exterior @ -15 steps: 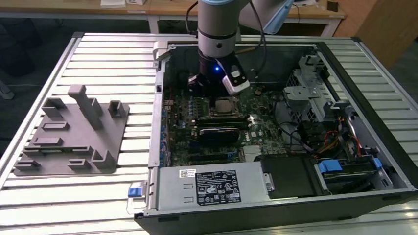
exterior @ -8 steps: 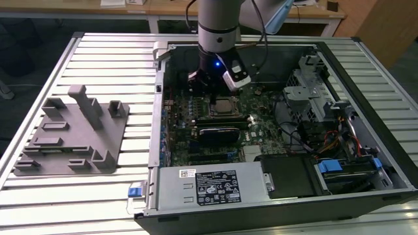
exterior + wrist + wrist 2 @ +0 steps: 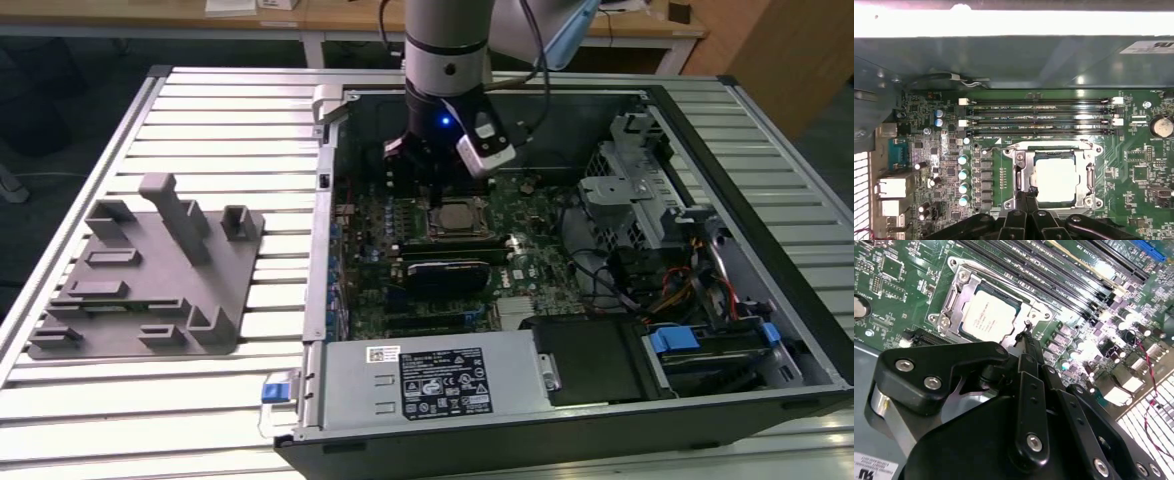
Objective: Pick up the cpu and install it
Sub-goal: 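Close the cpu cover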
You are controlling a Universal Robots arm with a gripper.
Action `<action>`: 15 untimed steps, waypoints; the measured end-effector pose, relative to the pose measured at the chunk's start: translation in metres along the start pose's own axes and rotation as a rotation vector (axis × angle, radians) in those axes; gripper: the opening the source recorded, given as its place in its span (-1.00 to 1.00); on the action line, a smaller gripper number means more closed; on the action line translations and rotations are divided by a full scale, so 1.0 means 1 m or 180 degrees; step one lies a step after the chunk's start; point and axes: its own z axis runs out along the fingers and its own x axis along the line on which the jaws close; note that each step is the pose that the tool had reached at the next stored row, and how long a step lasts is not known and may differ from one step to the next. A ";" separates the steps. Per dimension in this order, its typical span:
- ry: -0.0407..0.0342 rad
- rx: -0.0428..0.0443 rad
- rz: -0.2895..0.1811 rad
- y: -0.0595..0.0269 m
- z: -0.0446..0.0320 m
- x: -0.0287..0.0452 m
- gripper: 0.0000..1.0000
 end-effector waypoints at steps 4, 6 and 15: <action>-0.0002 0.0000 0.0000 0.0000 -0.0036 -0.0001 -0.79; -0.0003 -0.0001 0.0000 0.0001 -0.0035 -0.0001 -0.79; -0.0002 0.0000 0.0000 0.0001 -0.0037 -0.0032 -0.79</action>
